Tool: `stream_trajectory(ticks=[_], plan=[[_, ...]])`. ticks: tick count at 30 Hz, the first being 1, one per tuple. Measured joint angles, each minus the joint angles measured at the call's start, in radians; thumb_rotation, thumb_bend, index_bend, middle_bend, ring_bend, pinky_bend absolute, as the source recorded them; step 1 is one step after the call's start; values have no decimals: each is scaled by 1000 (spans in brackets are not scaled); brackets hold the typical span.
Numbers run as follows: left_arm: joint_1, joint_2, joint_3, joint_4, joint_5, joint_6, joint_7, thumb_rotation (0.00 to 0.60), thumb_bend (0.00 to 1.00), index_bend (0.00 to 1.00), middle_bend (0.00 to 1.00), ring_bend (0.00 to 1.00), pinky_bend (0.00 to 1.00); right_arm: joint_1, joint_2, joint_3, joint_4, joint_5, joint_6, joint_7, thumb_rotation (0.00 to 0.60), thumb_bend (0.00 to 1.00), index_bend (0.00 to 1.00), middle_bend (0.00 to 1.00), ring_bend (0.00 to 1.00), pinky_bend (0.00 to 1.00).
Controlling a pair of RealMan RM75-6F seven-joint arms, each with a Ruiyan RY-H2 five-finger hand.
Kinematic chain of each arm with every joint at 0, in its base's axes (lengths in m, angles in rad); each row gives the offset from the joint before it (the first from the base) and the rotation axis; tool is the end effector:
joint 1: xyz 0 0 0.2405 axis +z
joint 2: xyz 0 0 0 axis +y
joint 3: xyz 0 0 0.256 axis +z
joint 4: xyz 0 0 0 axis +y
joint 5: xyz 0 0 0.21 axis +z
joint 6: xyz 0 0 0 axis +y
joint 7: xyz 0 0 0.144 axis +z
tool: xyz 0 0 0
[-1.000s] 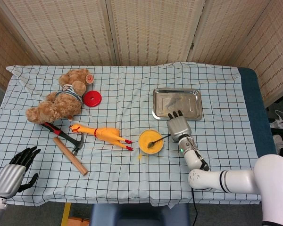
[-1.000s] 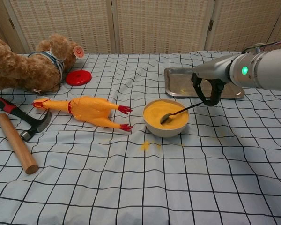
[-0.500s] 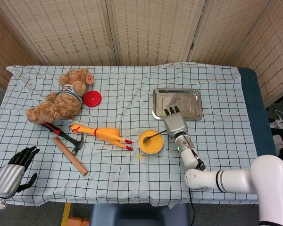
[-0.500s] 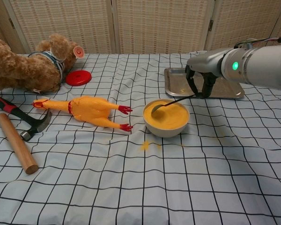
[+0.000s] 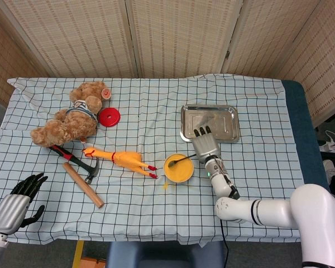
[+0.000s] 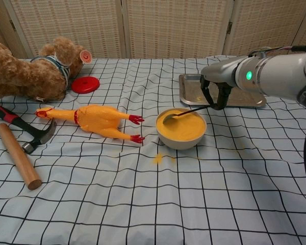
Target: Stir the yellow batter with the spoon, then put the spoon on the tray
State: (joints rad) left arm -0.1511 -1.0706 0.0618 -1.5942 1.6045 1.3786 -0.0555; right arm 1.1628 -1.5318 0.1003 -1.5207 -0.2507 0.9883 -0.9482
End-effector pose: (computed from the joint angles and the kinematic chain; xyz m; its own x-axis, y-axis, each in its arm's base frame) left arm -0.3106 0.1751 0.1428 0.4331 0.1895 0.8812 0.8994 -0.1554 -0.4086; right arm -0.1044 -0.3878 -0.0228 0.7215 -0.3796 0.5790 -0.6847 -0.2671 0.6781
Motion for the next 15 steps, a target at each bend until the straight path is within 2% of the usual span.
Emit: stream_trajectory(ticks=[11,15], plan=[[2,-2,5,-5,10,5,13,600,438,0,0,0,140,-8,92,-27,-153,7,26,-20,600,624,945,80,0,0],[4,-4,7,-8,17,11,18,600,438,0,0,0,140,-27,112,-22,-178,-36,59,17,600,623,943,80,0,0]])
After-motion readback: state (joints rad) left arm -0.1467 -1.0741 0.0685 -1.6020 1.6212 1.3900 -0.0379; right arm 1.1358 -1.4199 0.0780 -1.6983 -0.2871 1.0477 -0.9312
